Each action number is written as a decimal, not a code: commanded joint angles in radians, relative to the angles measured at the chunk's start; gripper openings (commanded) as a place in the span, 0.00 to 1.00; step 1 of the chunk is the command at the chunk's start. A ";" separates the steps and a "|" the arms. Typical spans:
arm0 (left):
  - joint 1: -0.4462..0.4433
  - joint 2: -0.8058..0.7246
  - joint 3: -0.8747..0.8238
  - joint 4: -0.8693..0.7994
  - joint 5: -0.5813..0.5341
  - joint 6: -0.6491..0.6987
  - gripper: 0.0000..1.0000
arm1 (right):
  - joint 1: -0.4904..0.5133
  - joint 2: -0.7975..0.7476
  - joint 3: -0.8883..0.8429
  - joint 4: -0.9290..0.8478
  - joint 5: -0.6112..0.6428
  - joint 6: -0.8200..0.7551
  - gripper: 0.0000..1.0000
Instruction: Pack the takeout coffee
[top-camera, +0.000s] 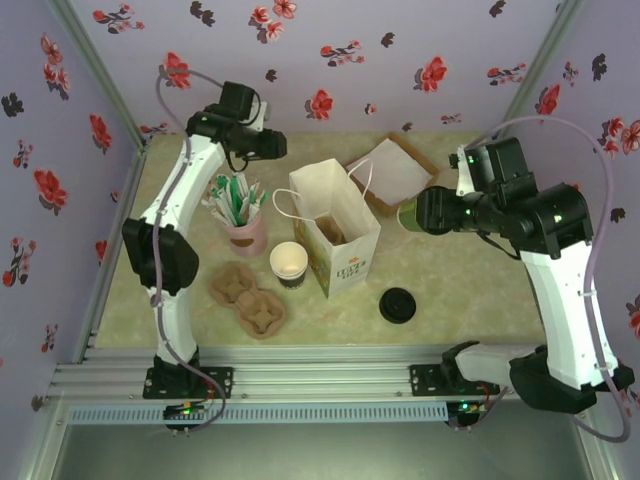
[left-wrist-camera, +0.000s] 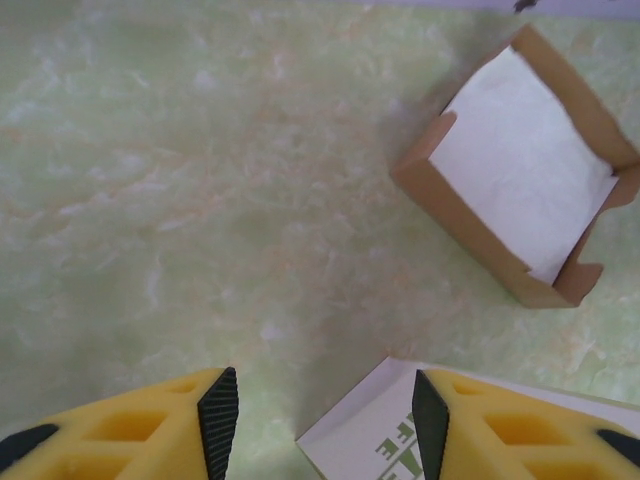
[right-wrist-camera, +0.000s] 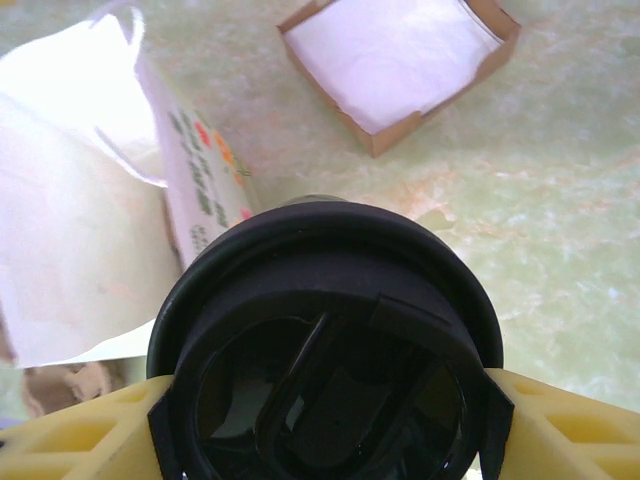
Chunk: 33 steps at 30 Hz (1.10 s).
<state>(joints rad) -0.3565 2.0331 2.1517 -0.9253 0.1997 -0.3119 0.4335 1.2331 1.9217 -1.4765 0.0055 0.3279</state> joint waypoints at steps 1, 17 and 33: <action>-0.032 0.035 0.060 -0.035 0.044 0.050 0.50 | 0.026 -0.001 0.061 -0.040 -0.058 -0.009 0.70; -0.104 0.068 0.045 -0.029 0.121 0.077 0.47 | 0.190 0.064 0.197 -0.038 -0.124 0.006 0.69; -0.169 -0.009 -0.112 0.064 0.150 0.068 0.46 | 0.308 0.274 0.364 -0.113 -0.034 -0.007 0.69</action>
<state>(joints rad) -0.5091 2.0766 2.0632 -0.8856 0.3271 -0.2581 0.7246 1.4849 2.2414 -1.5539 -0.0628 0.3283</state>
